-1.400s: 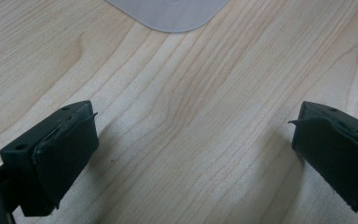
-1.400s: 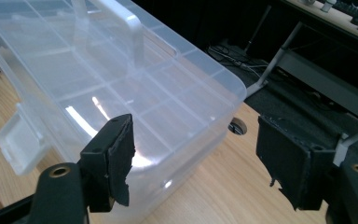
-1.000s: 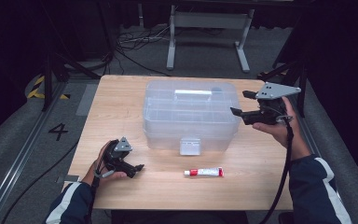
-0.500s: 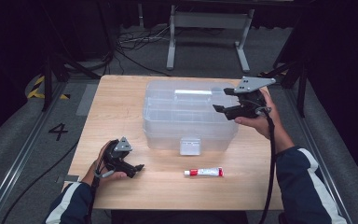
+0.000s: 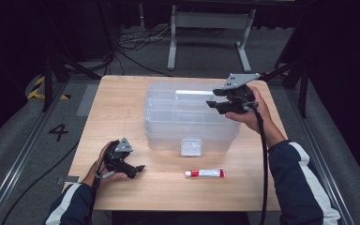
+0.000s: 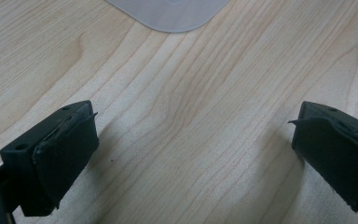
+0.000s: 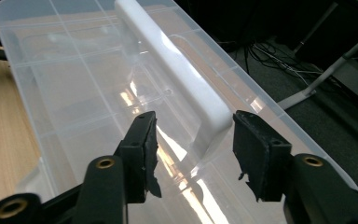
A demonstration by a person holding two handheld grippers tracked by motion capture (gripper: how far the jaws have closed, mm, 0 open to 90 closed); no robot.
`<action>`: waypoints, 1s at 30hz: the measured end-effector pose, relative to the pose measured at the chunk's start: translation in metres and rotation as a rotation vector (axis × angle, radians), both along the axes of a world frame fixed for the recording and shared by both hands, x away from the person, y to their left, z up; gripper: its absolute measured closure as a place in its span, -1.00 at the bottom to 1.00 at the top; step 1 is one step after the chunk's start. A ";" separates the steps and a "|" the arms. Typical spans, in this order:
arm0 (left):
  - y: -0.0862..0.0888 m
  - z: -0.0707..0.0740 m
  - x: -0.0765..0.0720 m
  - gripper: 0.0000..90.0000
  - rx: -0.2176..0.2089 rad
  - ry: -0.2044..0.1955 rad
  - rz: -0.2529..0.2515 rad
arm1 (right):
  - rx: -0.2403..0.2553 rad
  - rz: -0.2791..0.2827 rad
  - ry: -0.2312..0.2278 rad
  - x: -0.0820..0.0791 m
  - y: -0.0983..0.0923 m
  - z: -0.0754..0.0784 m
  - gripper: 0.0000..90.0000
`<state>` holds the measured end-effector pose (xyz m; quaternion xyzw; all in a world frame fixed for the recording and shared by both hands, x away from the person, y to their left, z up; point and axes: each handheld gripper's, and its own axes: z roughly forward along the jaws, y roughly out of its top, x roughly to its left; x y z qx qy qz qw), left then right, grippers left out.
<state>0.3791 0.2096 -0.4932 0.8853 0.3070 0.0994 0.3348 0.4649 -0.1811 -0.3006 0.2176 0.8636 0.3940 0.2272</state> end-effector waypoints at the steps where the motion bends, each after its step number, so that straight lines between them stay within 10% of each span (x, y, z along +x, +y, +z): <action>1: 0.000 0.000 0.000 -0.99 -0.003 0.002 0.002 | 0.001 0.000 0.002 0.001 0.000 0.000 0.19; 30: 0.000 0.000 -0.001 -0.99 -0.003 0.003 0.008 | -0.068 -0.059 0.066 0.016 0.012 0.002 0.59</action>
